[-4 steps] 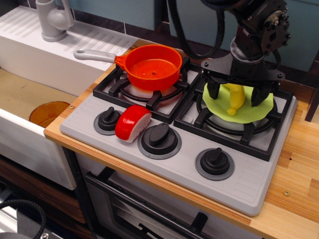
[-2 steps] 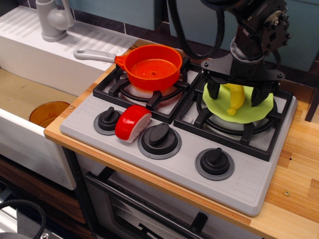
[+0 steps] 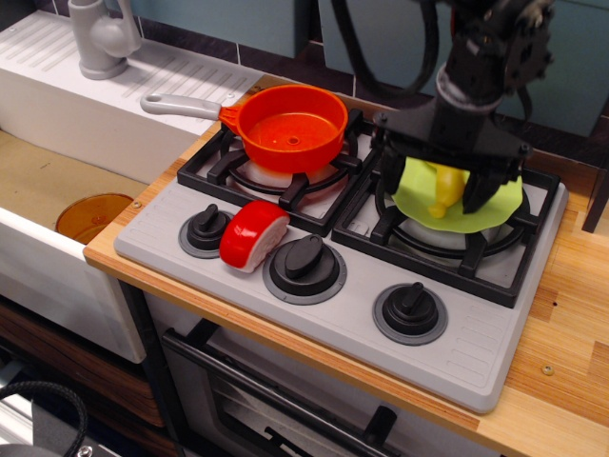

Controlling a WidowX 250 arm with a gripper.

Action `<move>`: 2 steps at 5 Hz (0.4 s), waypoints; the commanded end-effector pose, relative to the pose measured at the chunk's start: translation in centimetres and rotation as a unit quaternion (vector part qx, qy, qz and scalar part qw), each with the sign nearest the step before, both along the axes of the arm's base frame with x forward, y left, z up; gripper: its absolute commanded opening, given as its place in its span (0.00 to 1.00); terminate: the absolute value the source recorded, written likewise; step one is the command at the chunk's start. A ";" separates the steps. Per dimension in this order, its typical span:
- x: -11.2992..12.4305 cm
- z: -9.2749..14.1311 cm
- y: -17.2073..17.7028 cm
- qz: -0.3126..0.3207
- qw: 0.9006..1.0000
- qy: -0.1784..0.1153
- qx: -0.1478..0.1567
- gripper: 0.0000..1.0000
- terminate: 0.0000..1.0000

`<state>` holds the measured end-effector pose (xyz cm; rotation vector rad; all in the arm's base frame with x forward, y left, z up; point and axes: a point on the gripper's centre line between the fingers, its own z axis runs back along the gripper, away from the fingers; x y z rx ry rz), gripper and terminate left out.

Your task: End effector transition from object to object

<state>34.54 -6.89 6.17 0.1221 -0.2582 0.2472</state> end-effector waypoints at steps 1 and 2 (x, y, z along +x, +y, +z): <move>-0.6 5.9 1.8 -0.030 0.999 -0.037 0.014 1.00 0.00; -1.5 5.8 3.2 -0.035 0.999 -0.033 0.015 1.00 0.00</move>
